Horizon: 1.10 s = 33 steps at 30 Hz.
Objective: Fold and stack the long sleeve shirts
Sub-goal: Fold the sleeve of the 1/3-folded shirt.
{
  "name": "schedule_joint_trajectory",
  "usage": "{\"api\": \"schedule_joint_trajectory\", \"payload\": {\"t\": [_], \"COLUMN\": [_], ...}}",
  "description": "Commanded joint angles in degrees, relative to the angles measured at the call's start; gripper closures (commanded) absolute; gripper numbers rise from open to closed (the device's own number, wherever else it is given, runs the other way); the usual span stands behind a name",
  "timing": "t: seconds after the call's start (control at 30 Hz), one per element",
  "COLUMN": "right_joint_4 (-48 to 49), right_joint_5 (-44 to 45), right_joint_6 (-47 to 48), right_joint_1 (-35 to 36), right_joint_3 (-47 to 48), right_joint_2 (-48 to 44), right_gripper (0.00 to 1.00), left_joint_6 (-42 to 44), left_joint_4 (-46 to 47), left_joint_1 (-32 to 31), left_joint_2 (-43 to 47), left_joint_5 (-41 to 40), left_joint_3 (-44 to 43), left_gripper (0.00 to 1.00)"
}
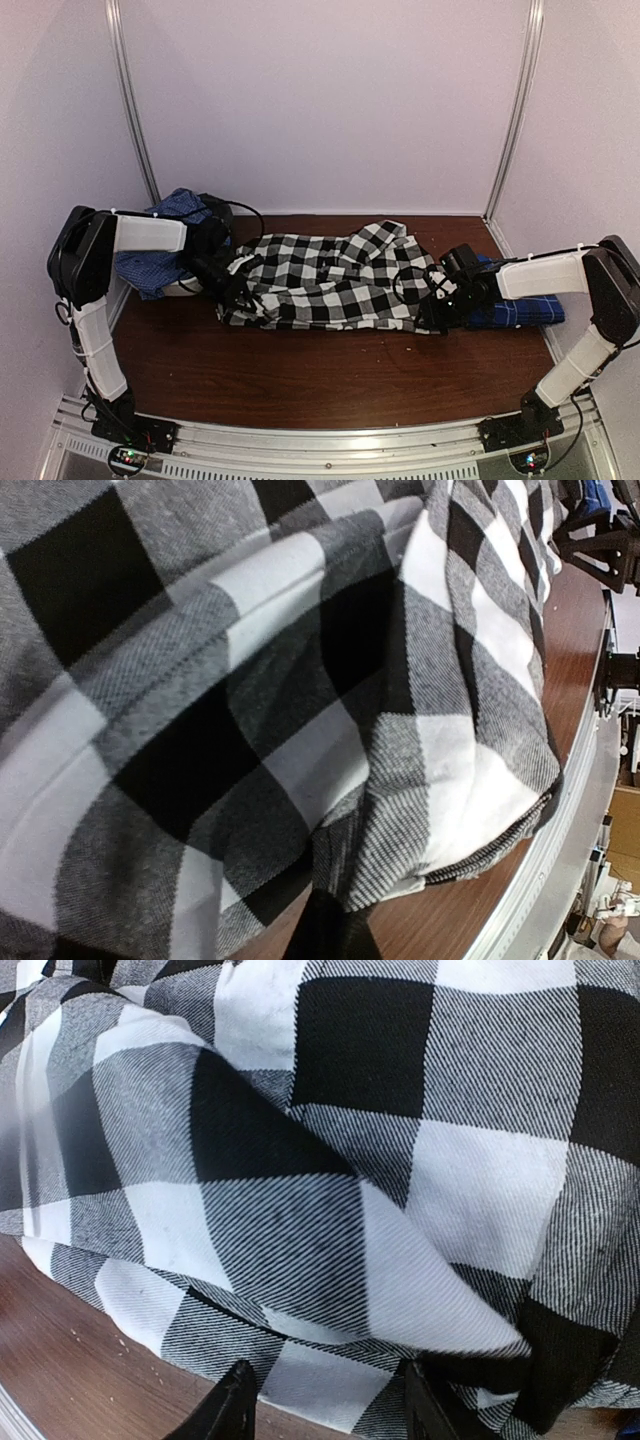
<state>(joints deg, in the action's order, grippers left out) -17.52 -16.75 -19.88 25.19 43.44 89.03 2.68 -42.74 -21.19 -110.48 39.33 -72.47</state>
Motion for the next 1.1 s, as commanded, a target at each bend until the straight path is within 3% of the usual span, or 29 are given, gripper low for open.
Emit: {"api": "schedule_joint_trajectory", "payload": {"t": [0.0, 0.23, 0.5, 0.7, 1.07], "right_joint_4": [-1.5, -0.6, -0.3, -0.6, -3.5], "right_joint_5": [1.8, 1.9, 2.6, 2.8, 4.6], "right_joint_6": [-0.1, -0.2, -0.1, -0.2, -0.3], "right_joint_1": [-0.3, -0.3, -0.3, -0.3, -0.3], "right_joint_3": [0.0, -1.0, -1.8, -1.5, 0.9], "right_joint_2": [-0.7, -0.5, -0.7, -1.2, -10.7], "right_gripper": [0.49, 0.49, 0.49, 0.49, 0.49], "left_joint_6": [0.5, 0.2, -0.6, -2.5, -7.5], "left_joint_4": [-5.5, -9.0, -9.8, -7.6, -4.5], "left_joint_1": [1.2, 1.2, 1.2, 1.2, 1.2], "left_joint_2": [1.0, -3.0, -4.5, -2.2, 3.3], "left_joint_5": [-4.5, -6.9, -12.6, -19.2, -22.6], "left_joint_3": [-5.5, -10.7, -12.3, -13.3, -11.2], "left_gripper": [1.0, 0.94, 0.73, 0.7, 0.66]}}
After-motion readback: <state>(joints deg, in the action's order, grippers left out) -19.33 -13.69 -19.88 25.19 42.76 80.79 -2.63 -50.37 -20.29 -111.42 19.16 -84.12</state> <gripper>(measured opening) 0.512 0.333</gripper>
